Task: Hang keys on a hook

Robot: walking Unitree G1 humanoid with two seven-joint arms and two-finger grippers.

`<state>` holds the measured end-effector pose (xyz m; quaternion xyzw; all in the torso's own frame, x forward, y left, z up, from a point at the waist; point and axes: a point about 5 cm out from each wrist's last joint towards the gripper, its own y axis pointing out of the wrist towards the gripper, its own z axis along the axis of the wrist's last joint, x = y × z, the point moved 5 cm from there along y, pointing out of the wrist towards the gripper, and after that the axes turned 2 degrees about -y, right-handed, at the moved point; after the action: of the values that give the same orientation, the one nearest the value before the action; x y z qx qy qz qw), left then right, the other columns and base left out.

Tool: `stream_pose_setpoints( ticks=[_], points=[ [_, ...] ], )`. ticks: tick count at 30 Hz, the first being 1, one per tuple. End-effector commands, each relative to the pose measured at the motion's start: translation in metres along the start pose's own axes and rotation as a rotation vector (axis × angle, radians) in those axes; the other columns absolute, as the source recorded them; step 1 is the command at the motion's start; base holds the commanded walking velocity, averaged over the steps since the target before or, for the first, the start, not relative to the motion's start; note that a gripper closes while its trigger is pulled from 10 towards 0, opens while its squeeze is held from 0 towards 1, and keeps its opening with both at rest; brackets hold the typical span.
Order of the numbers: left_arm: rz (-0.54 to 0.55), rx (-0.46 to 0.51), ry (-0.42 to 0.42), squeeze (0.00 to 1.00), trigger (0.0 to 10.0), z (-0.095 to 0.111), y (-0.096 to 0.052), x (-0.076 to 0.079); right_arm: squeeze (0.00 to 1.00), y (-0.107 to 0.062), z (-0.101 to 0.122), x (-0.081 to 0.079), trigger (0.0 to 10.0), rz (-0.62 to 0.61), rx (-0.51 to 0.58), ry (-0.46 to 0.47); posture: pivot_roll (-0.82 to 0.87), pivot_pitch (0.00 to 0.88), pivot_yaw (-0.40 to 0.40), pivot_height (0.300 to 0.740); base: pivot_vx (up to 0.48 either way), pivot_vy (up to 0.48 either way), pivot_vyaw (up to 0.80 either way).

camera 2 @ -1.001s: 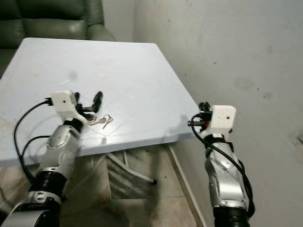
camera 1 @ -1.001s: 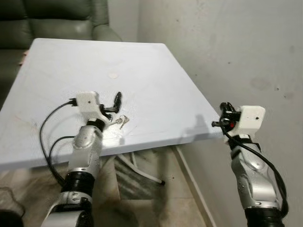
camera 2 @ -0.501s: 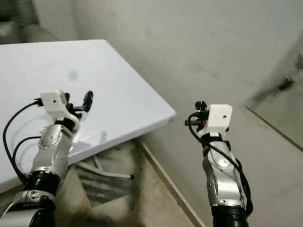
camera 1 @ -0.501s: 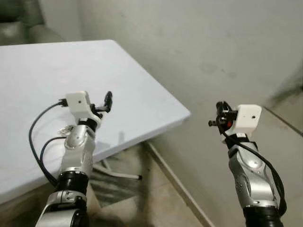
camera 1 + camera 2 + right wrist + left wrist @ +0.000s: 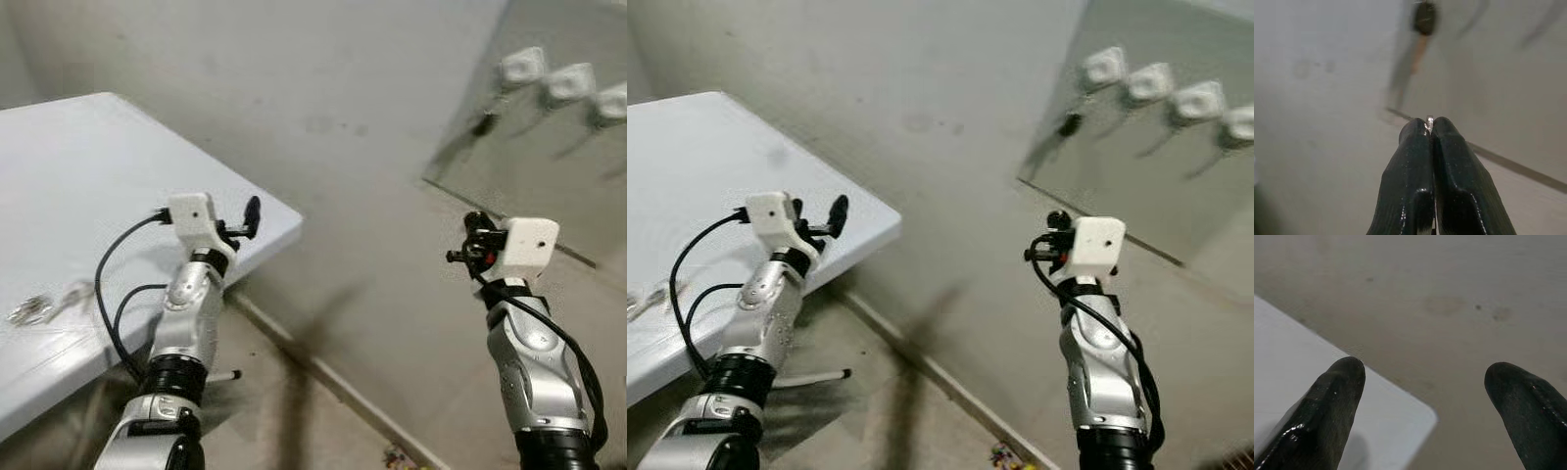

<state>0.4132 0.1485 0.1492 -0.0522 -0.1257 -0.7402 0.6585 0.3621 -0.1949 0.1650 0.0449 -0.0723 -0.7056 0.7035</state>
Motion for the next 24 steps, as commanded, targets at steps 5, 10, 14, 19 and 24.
stream_pose_setpoints(
  ticks=[5, 10, 14, 19, 24],
  points=[
    [-0.025, -0.010, 0.010, 0.00, 10.0, 0.003, 0.005, 0.007, 0.00, 0.001, 0.013, 0.003, 10.0, 0.000, 0.044, -0.013, -0.02, 0.000, -0.100, 0.711, 0.000, 0.000, -0.15],
    [-0.052, -0.026, -0.003, 0.00, 10.0, 0.002, 0.005, 0.010, 0.00, 0.001, 0.014, 0.003, 10.0, -0.001, 0.053, -0.013, -0.02, 0.000, -0.098, 0.711, 0.000, 0.000, 0.00],
    [-0.059, -0.033, -0.005, 0.00, 10.0, 0.002, 0.005, 0.012, 0.00, 0.001, 0.015, 0.002, 10.0, 0.000, 0.056, -0.011, -0.02, 0.000, -0.096, 0.711, 0.000, 0.000, 0.00],
    [-0.087, -0.029, 0.000, 0.00, 10.0, 0.002, 0.004, 0.016, 0.00, 0.001, 0.016, 0.001, 10.0, 0.001, 0.061, -0.008, -0.02, 0.000, -0.093, 0.711, 0.048, 0.000, 0.00],
    [-0.122, -0.027, 0.015, 0.00, 10.0, 0.004, 0.004, 0.023, 0.00, 0.000, 0.016, 0.001, 10.0, -0.002, 0.060, -0.011, -0.02, 0.003, -0.090, 0.711, 0.358, 0.000, 0.00]
  ],
)
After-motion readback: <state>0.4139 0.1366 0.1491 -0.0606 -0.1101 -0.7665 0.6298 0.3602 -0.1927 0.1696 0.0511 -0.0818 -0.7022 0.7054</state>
